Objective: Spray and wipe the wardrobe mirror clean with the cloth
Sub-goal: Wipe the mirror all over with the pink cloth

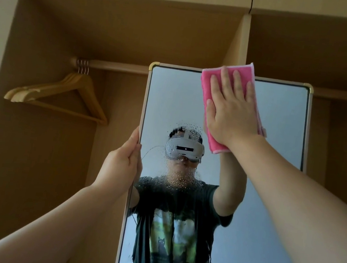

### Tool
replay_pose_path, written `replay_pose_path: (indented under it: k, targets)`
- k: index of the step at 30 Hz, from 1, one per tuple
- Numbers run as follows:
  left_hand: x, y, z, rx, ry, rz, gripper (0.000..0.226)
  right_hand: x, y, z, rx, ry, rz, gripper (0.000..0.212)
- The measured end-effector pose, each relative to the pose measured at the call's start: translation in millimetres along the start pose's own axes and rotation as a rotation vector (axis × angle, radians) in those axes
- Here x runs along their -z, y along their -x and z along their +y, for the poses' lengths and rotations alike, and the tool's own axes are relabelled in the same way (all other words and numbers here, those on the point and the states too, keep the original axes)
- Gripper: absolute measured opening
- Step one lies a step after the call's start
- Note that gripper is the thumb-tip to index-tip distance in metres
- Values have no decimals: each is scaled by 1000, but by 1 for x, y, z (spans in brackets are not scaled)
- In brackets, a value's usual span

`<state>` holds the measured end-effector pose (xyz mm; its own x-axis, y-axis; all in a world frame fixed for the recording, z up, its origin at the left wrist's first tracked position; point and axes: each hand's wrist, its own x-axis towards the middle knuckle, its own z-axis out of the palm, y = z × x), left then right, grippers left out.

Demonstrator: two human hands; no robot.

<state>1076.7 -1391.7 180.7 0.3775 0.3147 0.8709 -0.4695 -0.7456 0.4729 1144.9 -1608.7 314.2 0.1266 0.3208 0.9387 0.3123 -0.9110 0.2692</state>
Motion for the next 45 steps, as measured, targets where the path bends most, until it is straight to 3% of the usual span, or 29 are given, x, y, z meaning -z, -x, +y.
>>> replay_pose_path:
  k: [45]
  targets:
    - [6, 6, 18, 38, 61, -64, 44, -41, 171, -71, 347, -110, -92, 62]
